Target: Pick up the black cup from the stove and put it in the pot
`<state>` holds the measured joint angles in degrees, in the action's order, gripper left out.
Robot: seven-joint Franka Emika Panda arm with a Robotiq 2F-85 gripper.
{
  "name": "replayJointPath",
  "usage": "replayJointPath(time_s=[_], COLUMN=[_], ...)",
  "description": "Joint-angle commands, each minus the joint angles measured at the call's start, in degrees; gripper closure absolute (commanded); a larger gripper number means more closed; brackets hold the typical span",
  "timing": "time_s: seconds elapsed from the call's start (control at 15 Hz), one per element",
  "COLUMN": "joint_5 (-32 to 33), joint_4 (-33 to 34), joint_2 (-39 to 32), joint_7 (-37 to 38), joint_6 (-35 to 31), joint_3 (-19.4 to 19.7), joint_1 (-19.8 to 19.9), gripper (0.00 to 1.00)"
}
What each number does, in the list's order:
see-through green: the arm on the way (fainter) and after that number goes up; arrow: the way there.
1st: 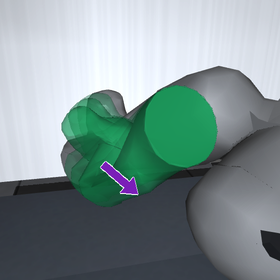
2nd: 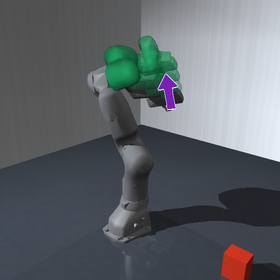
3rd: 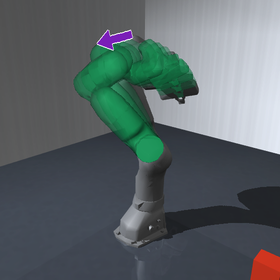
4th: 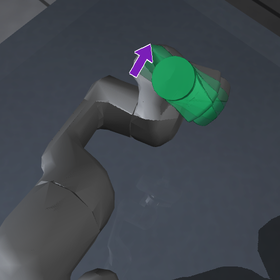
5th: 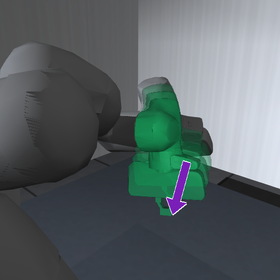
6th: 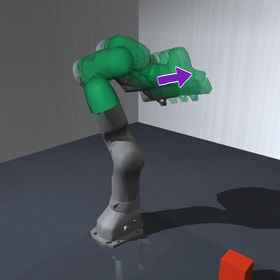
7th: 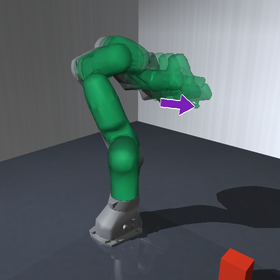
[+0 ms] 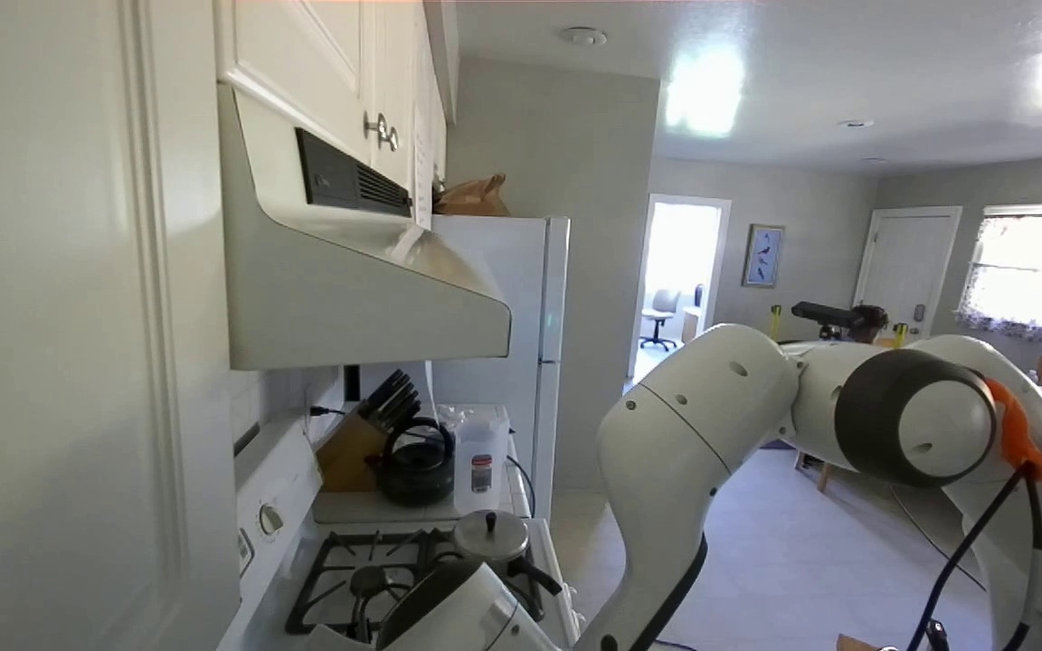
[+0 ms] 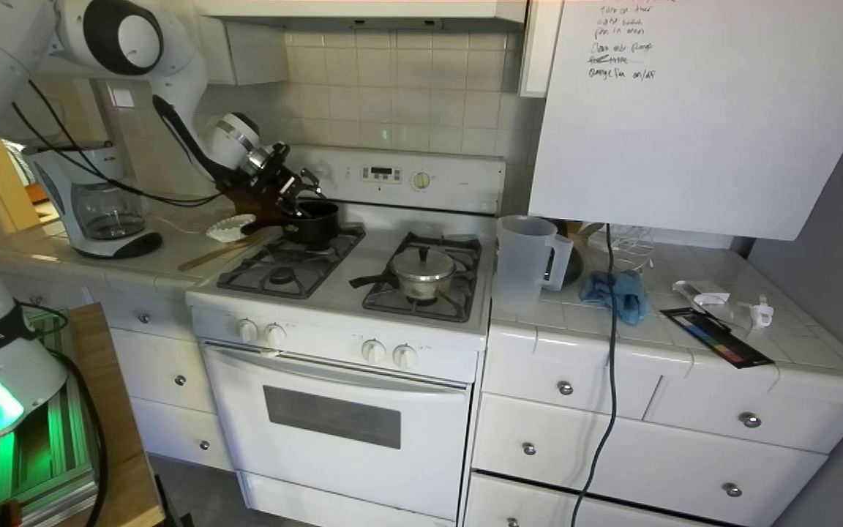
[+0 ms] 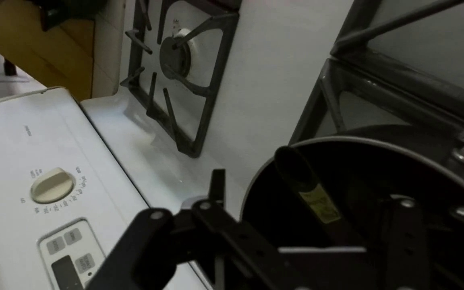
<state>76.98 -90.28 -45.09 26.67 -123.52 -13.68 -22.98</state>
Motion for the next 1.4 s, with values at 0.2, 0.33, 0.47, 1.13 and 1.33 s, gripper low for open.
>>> replayJointPath(time_s=[0.2, 0.33, 0.47, 1.13, 1.33], joint_5=[-5.2, -5.6, -5.3, -5.0, -2.4], joint_4=[-12.1, -17.1, -22.7, -44.6, -49.6], joint_2=[10.6, 13.9, 17.7, 35.4, 40.0], joint_7=[17.2, 23.8, 30.3, 57.1, 63.9], joint_6=[-7.6, -9.3, -11.4, -22.5, -30.4], joint_3=[1.1, 1.9, 2.9, 6.5, 8.4], joint_1=[3.1, 4.3, 5.9, 13.9, 16.6], gripper=[0.00, 0.00, 0.00, 0.00, 0.00])
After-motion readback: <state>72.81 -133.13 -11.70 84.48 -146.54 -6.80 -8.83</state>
